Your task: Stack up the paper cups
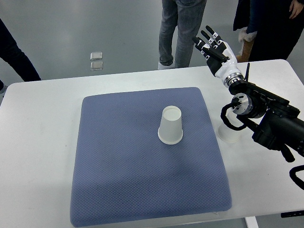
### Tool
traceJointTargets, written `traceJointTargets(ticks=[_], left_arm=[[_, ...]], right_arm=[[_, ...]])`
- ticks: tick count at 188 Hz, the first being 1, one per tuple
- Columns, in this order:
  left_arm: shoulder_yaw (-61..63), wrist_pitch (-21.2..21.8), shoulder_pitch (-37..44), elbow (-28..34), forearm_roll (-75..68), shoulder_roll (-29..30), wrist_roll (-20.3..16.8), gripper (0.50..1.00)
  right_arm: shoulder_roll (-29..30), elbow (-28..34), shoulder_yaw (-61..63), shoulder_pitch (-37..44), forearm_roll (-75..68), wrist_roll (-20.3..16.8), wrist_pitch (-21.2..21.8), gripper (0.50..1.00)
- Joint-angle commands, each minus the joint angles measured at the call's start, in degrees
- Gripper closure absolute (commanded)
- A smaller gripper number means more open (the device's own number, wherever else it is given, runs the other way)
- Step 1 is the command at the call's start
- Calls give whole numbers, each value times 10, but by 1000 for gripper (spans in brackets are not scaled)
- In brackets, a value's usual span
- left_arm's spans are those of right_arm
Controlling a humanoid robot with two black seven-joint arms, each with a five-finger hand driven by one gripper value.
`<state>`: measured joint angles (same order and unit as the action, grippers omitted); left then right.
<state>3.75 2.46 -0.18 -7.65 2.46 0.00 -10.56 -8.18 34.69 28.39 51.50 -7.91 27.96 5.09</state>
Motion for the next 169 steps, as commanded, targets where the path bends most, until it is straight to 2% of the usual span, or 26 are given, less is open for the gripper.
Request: traceJointTargets(ticks=[1, 169], left_arm=[[1, 0, -1, 1, 0, 0, 0, 500], [0, 0, 0, 3, 0, 0, 0, 500]], right_arm=[[0, -1, 0, -1, 1, 0, -1, 585], [-2, -1, 0, 0, 0, 1, -2, 585]])
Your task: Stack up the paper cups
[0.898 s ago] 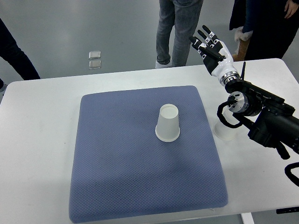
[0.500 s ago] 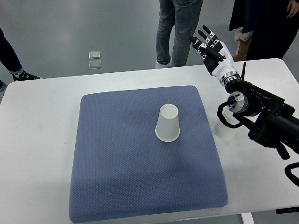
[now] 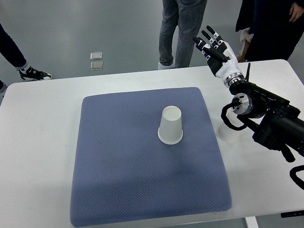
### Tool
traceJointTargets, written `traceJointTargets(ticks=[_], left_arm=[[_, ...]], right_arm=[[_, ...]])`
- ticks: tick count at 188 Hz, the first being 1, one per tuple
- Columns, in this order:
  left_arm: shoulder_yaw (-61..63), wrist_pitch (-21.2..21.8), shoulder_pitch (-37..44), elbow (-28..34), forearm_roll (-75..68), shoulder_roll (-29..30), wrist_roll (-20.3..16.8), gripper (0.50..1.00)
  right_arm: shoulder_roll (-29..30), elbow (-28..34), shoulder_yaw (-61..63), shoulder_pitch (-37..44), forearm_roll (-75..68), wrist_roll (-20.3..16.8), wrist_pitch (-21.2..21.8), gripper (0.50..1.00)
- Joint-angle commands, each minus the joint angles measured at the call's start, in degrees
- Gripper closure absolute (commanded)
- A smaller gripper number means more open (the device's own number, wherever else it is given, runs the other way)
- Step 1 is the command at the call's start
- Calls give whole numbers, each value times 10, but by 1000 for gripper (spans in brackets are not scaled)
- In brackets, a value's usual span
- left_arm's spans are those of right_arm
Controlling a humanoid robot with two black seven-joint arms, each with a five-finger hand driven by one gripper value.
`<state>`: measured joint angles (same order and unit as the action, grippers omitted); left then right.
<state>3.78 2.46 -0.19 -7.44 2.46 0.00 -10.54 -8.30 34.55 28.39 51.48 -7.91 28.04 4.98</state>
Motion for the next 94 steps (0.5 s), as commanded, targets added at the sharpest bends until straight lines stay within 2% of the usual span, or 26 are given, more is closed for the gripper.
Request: traceJointTargets(ticks=[1, 59, 94], left_arm=[[0, 0, 0, 1, 0, 0, 0, 500], [0, 0, -1, 0, 0, 0, 0, 500], [0, 0, 0, 1, 0, 0, 0, 500]], right_arm=[[0, 0, 0, -1, 0, 0, -1, 585], [-3, -1, 0, 6, 0, -1, -1, 585], [-26, 4, 0, 13, -3, -3, -1, 585]])
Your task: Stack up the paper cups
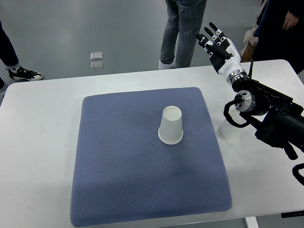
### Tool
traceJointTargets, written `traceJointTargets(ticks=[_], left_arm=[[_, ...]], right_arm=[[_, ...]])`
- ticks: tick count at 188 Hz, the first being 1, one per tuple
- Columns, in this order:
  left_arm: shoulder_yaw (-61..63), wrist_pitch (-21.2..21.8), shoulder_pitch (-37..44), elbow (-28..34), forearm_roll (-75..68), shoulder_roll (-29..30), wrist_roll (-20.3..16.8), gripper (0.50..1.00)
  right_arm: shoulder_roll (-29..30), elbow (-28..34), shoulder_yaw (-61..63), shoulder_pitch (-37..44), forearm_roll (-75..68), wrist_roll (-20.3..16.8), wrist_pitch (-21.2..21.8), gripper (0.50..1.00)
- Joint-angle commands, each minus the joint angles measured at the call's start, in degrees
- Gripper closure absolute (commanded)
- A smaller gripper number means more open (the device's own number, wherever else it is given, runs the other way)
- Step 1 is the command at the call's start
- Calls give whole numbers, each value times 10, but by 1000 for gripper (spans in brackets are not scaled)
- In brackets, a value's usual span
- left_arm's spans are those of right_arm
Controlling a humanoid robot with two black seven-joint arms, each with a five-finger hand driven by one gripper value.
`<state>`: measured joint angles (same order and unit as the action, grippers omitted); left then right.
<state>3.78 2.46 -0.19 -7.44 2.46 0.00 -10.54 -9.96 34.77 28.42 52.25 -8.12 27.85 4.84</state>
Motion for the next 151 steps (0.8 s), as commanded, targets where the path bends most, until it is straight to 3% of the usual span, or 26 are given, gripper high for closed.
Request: traceJointTargets(ticks=[1, 65, 93, 124, 151], left_arm=[[0, 0, 0, 1, 0, 0, 0, 500], [0, 0, 0, 0, 0, 0, 0, 500], [0, 0, 0, 0, 0, 0, 0, 500], [0, 0, 0, 0, 0, 0, 0, 500], [0, 0, 0, 0, 0, 0, 0, 500]], right_arm=[[-9, 2, 0, 6, -1, -2, 1, 585], [-44, 6, -11, 51, 2, -5, 0, 585], [-74, 6, -16, 65, 10, -32, 4, 585], [-103, 19, -20, 79, 115, -34, 7, 585], [-145, 61, -45, 90, 250, -34, 38, 587]])
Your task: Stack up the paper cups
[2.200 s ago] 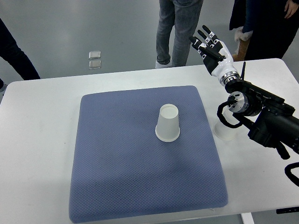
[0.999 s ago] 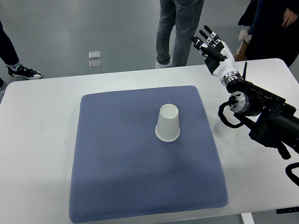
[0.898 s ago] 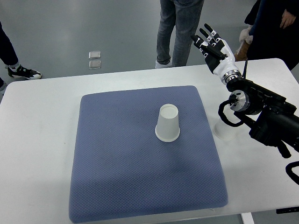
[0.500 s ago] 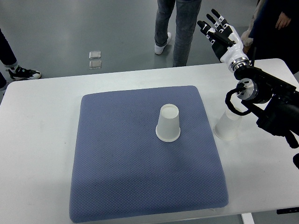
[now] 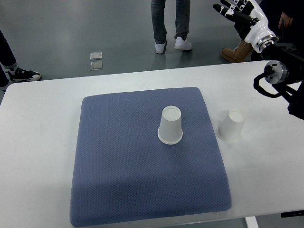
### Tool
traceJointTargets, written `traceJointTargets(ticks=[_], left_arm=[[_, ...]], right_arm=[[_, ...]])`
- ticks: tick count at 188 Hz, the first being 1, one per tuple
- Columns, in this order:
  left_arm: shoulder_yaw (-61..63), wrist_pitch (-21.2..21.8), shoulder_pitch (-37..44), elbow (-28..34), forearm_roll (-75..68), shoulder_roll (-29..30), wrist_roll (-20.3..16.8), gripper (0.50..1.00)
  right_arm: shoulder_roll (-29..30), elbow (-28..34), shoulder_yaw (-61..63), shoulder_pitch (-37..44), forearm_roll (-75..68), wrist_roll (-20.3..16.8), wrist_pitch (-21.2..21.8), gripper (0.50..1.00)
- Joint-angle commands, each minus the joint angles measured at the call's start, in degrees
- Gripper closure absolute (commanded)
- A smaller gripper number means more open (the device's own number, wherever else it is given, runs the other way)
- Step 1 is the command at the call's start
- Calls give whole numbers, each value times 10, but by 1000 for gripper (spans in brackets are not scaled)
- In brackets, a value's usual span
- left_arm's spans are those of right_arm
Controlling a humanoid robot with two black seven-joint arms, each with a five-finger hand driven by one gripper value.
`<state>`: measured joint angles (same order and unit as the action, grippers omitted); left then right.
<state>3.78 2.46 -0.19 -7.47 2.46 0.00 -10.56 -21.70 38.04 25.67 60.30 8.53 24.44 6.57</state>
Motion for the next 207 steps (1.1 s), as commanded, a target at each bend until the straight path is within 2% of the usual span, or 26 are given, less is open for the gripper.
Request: traceJointTargets(ticks=[1, 22, 38, 48, 49, 62, 98, 131, 152, 207], left_arm=[[0, 0, -1, 0, 0, 0, 0, 500], [0, 0, 0, 0, 0, 0, 0, 500], [0, 0, 0, 0, 0, 0, 0, 500], [0, 0, 0, 0, 0, 0, 0, 500], [0, 0, 0, 0, 0, 0, 0, 500], [0, 0, 0, 0, 0, 0, 0, 500], [0, 0, 0, 0, 0, 0, 0, 500], [0, 0, -1, 0, 0, 0, 0, 500], [0, 0, -1, 0, 0, 0, 0, 500], [0, 0, 0, 0, 0, 0, 0, 500]], right_arm=[[-32, 33, -19, 11, 93, 0, 23, 585], [-82, 82, -42, 32, 170, 0, 55, 585], [-127, 133, -65, 61, 235, 0, 94, 587], [-127, 133, -65, 61, 235, 0, 94, 587], [-150, 161, -78, 74, 269, -1, 116, 587], [-181, 191, -87, 90, 315, -2, 150, 585], [-234, 249, -87, 120, 449, -4, 232, 587], [-269, 320, -86, 123, 580, 0, 283, 587], [-273, 349, -86, 123, 644, 1, 284, 587], [-258, 375, -99, 115, 783, -2, 284, 589]])
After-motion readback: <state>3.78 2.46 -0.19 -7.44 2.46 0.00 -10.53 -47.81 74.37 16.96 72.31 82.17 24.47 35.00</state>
